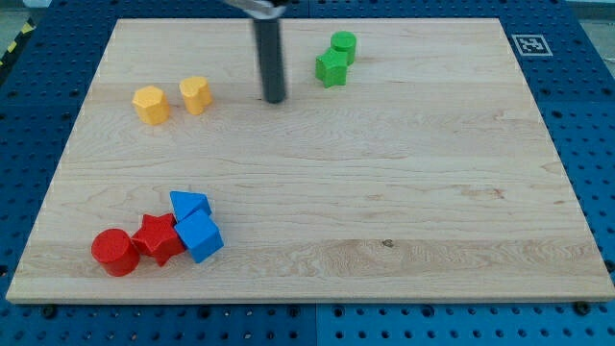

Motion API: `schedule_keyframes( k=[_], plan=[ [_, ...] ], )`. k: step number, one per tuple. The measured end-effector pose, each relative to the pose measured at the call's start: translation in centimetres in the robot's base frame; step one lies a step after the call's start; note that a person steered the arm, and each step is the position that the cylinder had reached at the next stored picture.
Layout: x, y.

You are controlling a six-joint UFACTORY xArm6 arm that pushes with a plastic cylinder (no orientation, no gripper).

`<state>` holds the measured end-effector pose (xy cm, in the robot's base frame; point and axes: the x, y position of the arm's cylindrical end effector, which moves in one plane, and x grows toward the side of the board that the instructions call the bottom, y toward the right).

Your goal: Push the green circle along with the green star towards the center

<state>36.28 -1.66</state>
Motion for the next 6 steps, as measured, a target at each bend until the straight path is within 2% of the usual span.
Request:
schedule_keyframes(
  k=[2, 3, 5, 6],
  plan=[
    [0.3, 11.7],
    [-3.2, 12.7],
    [-13.0, 9.7],
    [-14.4, 6.5]
  ],
)
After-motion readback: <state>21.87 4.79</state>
